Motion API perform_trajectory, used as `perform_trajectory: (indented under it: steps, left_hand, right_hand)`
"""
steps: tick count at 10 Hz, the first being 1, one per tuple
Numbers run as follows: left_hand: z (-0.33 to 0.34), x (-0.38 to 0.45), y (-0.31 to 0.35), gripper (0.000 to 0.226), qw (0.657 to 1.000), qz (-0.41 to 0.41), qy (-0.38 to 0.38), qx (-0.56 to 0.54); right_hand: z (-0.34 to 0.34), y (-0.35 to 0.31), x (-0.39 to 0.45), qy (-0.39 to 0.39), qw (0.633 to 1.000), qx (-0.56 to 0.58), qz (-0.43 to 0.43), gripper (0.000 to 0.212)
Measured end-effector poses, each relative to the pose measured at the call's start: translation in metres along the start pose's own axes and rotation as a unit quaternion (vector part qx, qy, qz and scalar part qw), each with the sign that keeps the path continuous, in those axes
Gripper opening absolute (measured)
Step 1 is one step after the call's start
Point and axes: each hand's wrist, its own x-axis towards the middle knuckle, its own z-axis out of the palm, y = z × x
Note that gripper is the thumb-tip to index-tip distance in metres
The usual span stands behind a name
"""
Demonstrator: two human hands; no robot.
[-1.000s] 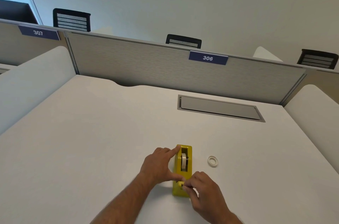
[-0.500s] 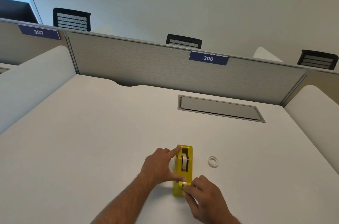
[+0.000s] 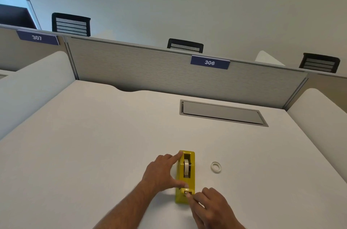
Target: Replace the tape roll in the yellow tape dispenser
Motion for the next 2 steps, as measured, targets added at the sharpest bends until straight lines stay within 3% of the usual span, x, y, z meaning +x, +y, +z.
perform_trajectory:
  steps: [1,2]
  left_hand:
    - [0.002,-0.003,0.0,0.113,1.0,0.002,0.007,-0.028]
    - [0.01,-0.011,-0.005,0.102,0.997,0.031,0.034,-0.067]
  right_hand:
    - [-0.006,0.0,-0.001,0.004,1.0,0.021,0.004,0.029]
    - [-0.029,0.006,0.011,0.075,0.994,0.076,0.029,0.011]
